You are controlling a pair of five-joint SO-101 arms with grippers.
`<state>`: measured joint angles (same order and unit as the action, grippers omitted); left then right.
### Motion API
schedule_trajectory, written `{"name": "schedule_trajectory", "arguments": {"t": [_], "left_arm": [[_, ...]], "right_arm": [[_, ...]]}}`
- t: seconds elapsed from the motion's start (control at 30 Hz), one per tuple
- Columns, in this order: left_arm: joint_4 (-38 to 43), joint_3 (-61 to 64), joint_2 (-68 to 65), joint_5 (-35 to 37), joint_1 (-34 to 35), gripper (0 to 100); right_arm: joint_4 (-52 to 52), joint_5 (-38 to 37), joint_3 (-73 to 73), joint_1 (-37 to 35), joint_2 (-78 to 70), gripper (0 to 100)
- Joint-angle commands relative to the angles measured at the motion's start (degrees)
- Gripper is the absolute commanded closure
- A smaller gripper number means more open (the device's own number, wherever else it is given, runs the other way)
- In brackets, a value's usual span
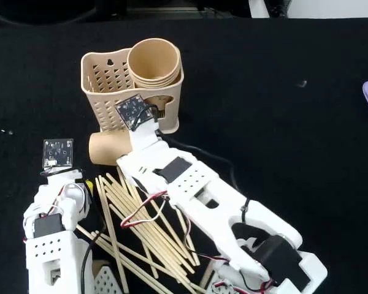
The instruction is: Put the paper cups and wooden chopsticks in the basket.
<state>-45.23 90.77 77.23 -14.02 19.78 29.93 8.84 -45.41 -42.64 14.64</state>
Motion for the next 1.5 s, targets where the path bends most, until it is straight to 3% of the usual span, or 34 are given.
{"name": "schedule_trajectory", "arguments": {"t": [0.0, 0.23, 0.47, 0.63, 0.8, 0.97, 1.27, 1.47], "left_arm": [[1.1, -1.1, 0.5, 0.4, 0.6, 80], [1.1, -1.1, 0.5, 0.4, 0.7, 80], [1.1, -1.2, 0.5, 0.4, 0.3, 80], [1.1, -1.2, 0.5, 0.4, 0.3, 80], [1.1, -1.2, 0.5, 0.4, 0.2, 80], [1.1, -1.2, 0.5, 0.4, 0.2, 80], [1.1, -1.1, 0.5, 0.4, 0.2, 80], [1.1, -1.1, 0.5, 0.4, 0.2, 80]], "right_arm": [[-0.1, -5.5, 2.9, 1.8, 0.4, 96.6], [12.7, -11.3, 3.2, 5.7, 11.4, 98.8], [30.7, -26.4, 4.3, 12.1, 32.7, 98.8], [46.7, -33.0, 13.7, 17.1, 40.1, 98.8], [55.1, -35.1, 29.8, 28.8, 35.6, 98.8], [54.9, -35.3, 49.5, 29.9, 26.9, 98.8], [53.8, -38.0, 78.2, 15.9, 7.0, 98.8], [54.6, -42.4, 93.1, 13.8, -10.0, 98.8]]}}
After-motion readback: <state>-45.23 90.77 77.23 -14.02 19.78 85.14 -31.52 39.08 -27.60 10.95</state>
